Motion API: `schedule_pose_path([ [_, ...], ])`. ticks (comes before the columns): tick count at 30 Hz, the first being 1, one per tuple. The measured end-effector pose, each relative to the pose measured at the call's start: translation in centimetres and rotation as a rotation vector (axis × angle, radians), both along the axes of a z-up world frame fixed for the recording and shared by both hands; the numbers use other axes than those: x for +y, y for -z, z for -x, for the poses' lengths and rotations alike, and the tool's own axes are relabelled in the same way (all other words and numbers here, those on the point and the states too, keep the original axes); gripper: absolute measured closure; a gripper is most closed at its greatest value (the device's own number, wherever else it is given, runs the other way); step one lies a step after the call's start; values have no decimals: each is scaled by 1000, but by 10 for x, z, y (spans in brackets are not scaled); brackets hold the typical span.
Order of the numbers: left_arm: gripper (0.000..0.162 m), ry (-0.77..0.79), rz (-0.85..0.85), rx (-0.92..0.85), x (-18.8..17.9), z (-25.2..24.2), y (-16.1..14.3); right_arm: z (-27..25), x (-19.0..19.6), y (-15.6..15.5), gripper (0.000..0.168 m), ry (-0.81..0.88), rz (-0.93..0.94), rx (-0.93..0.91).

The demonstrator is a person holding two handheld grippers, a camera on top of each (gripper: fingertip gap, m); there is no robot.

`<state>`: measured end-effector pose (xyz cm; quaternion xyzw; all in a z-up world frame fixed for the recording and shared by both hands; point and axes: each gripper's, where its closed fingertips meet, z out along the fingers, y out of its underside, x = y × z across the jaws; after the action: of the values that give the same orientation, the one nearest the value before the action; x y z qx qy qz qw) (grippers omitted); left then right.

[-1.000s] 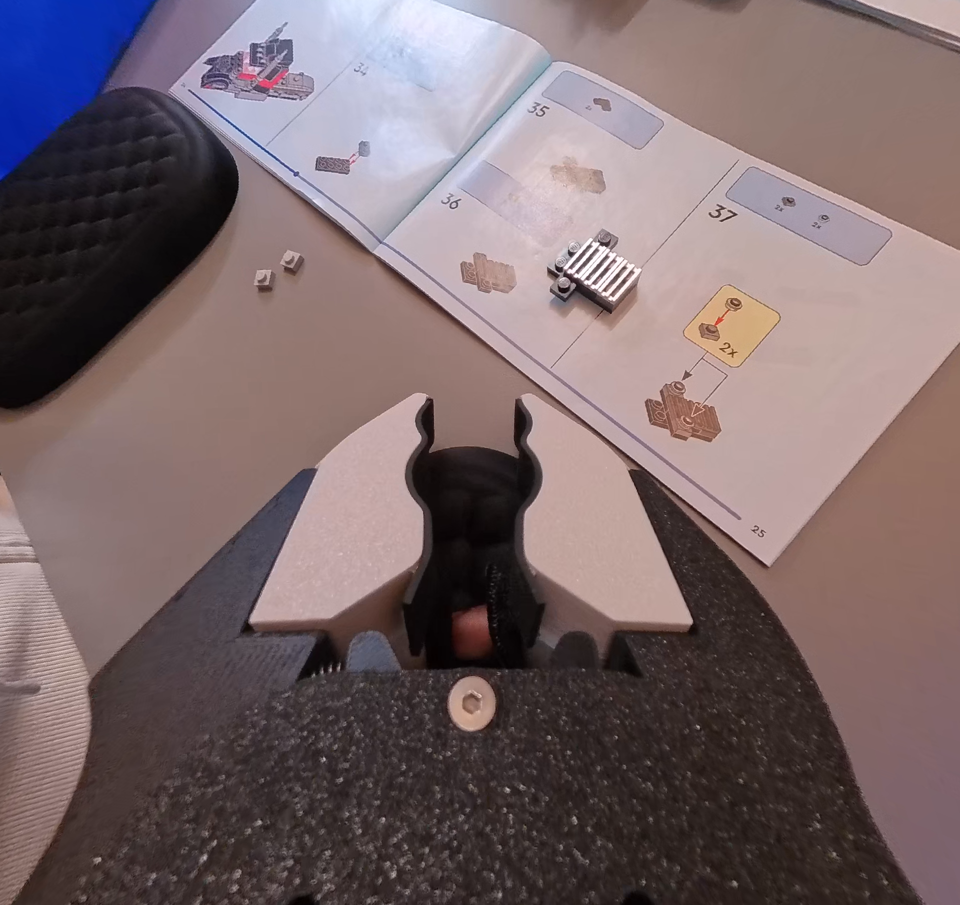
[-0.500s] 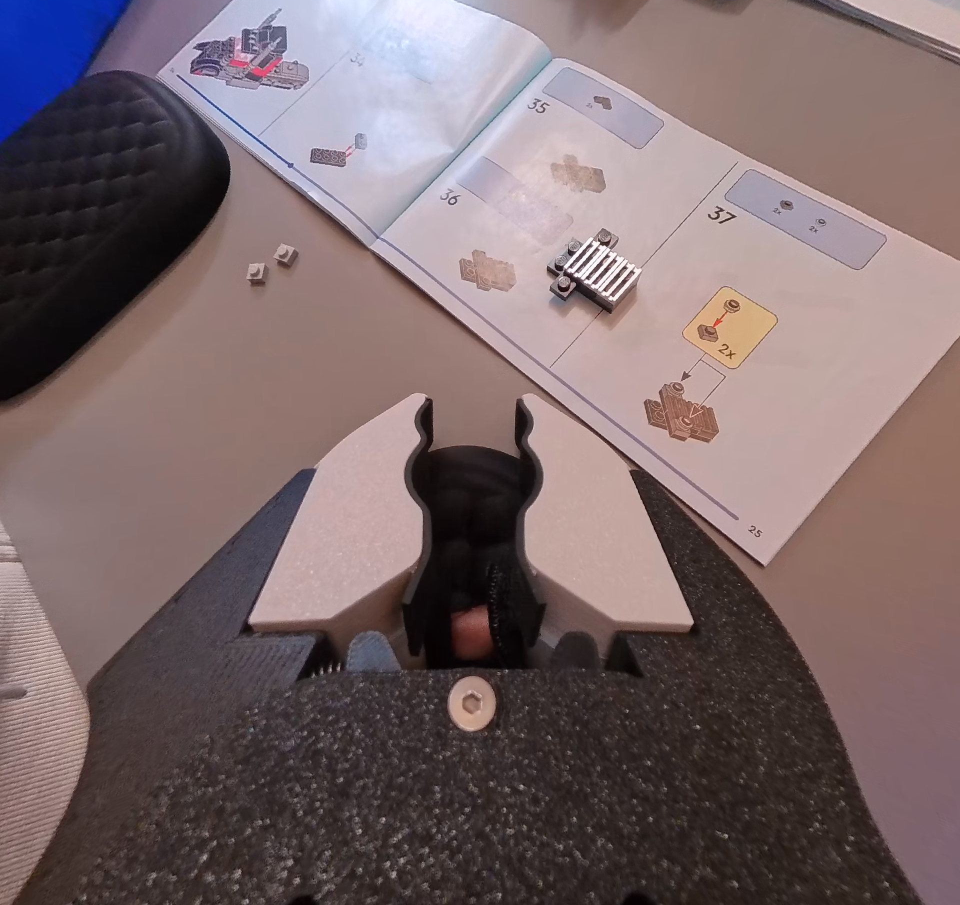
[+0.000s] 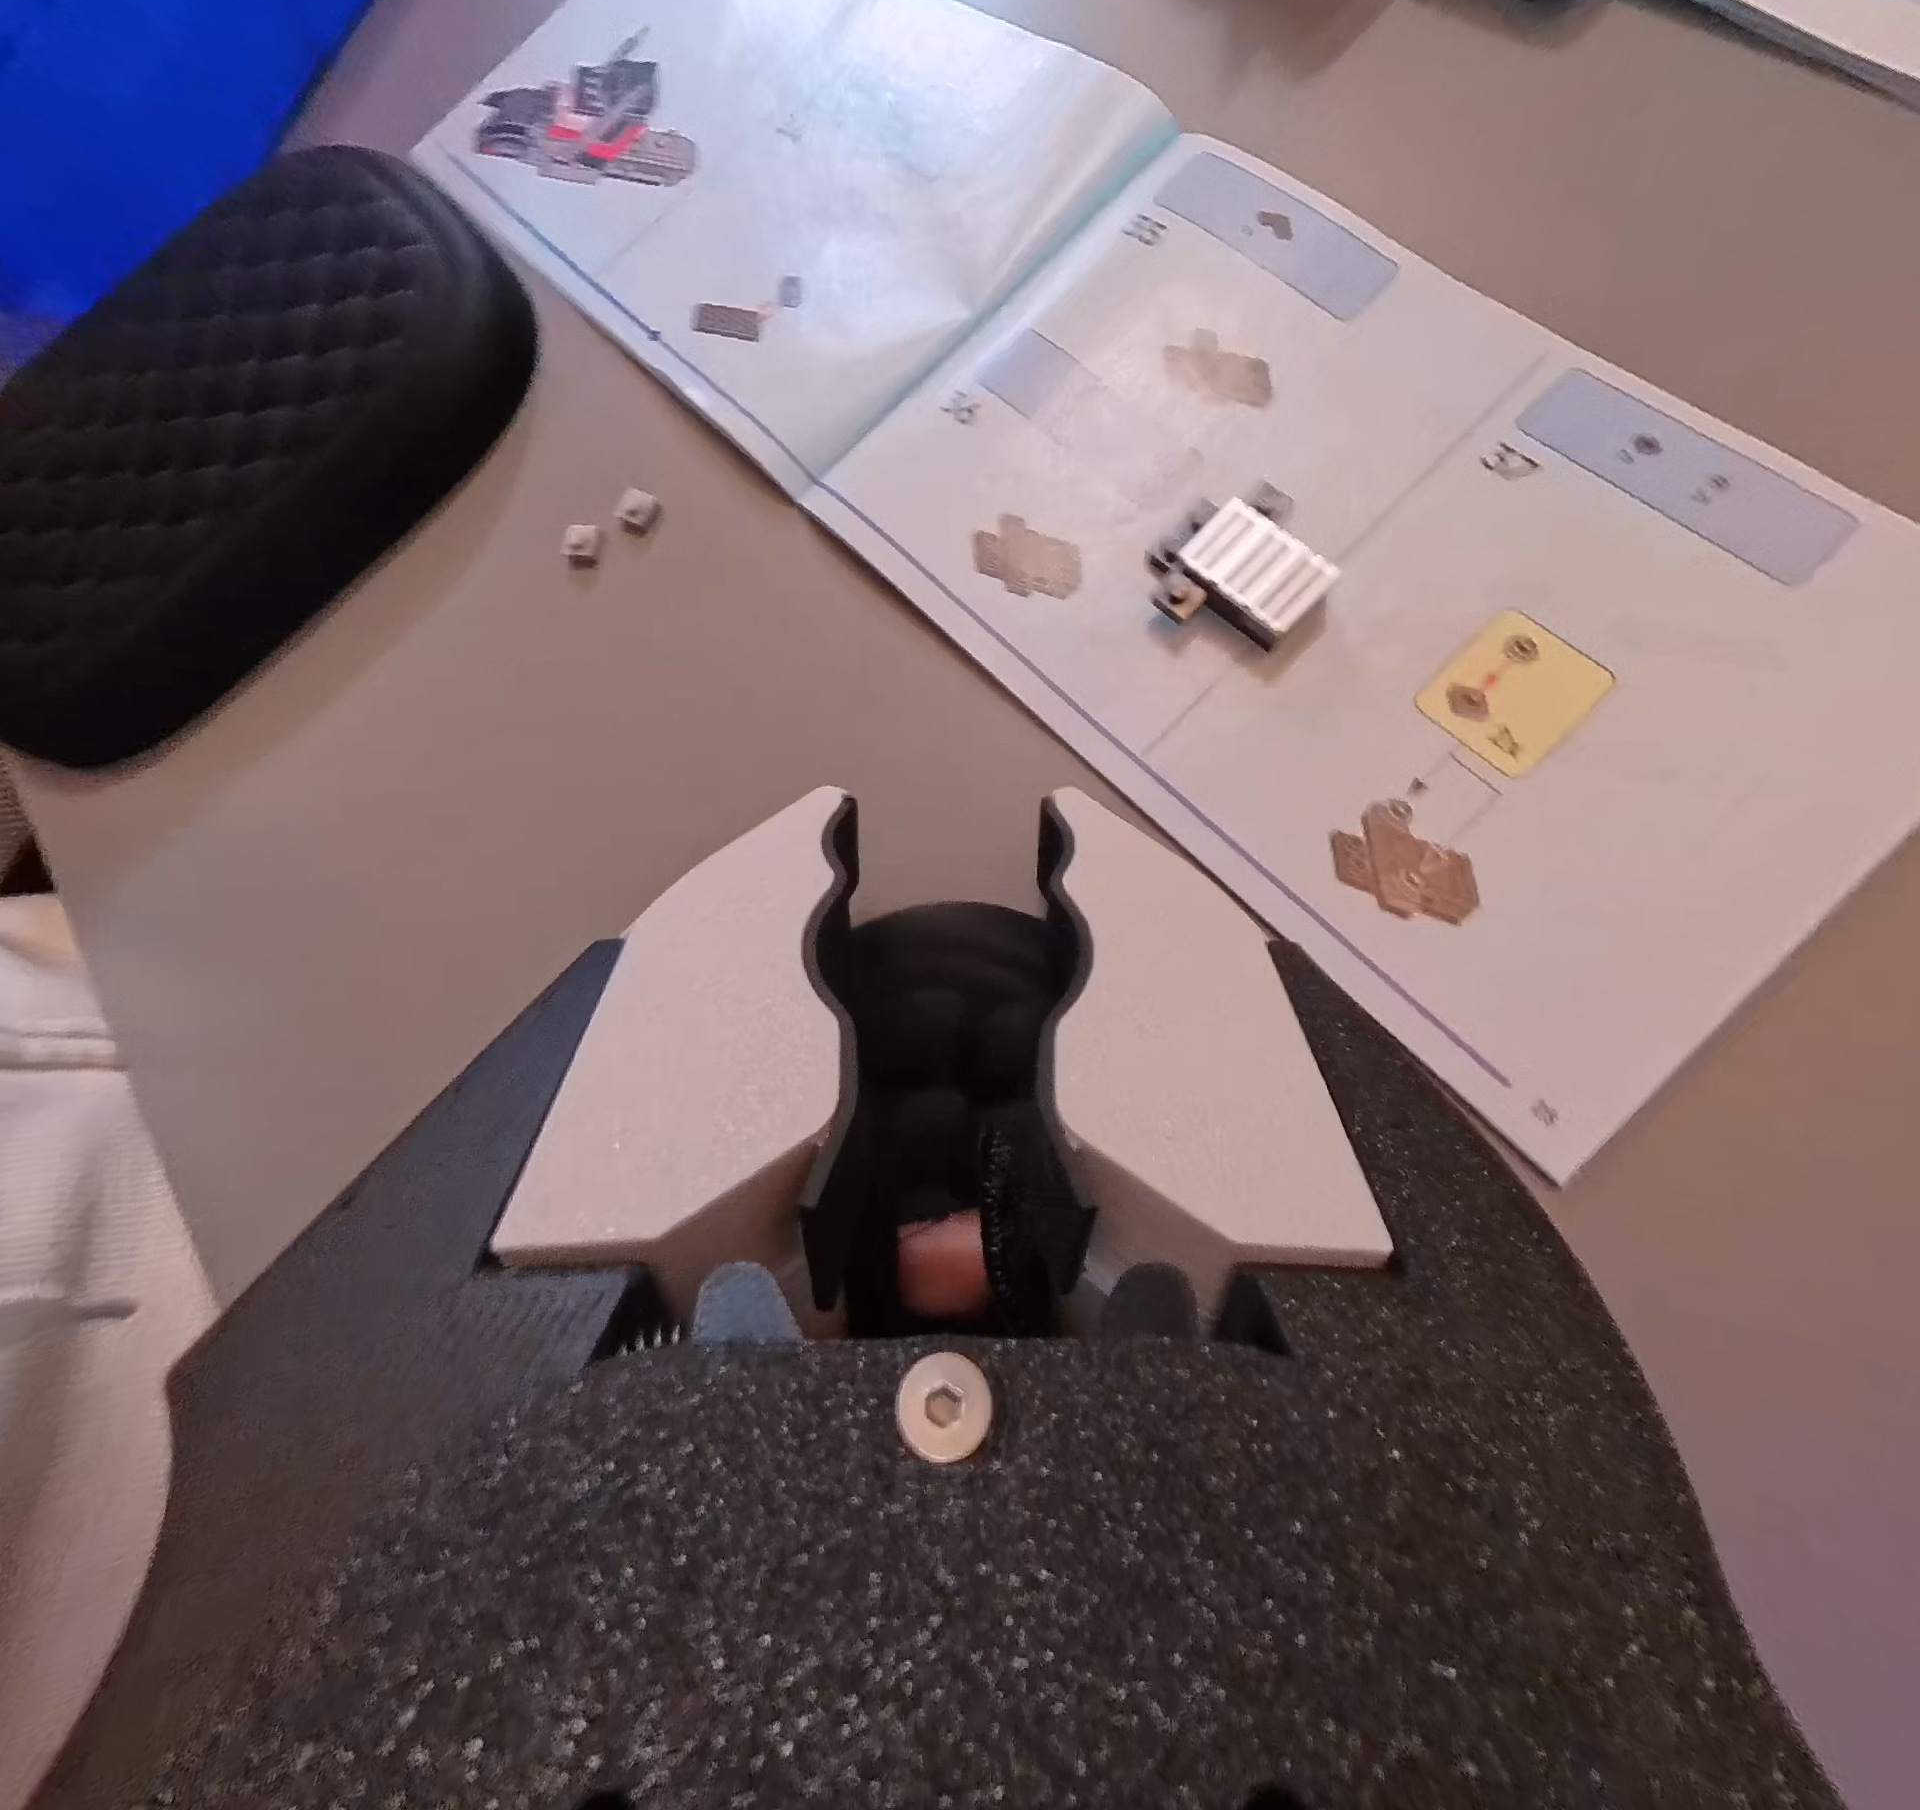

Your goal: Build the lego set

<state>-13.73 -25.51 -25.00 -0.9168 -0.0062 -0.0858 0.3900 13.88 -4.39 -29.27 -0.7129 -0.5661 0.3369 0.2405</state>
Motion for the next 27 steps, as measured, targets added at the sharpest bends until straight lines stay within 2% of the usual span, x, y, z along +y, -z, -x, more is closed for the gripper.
schedule_pose_path([
  [2, 157, -57, -262, -144, 18, -4, -35, 14, -6, -16, 136, -59, -1, 93],
  [5, 157, -42, -639, -513, 37, -22, -97, 54, -19, -68, 139, -163, 41, 363],
  [7, 157, 17, -832, -758, 40, -33, -136, 80, -32, -109, 140, -267, 46, 529],
  [9, 157, 95, -944, -968, 43, -48, -163, 102, -51, -149, 142, -401, 2, 677],
  [13, 157, 245, -979, -1247, 55, -88, -188, 125, -103, -222, 149, -672, -61, 912],
  [16, 157, 304, -940, -1357, 70, -116, -192, 128, -129, -255, 155, -796, -8, 986],
  [20, 157, 373, -881, -1417, 82, -140, -191, 137, -131, -246, 153, -830, -94, 889],
  [27, 157, 385, -851, -1379, 89, -151, -190, 134, -124, -235, 160, -796, -168, 856],
])
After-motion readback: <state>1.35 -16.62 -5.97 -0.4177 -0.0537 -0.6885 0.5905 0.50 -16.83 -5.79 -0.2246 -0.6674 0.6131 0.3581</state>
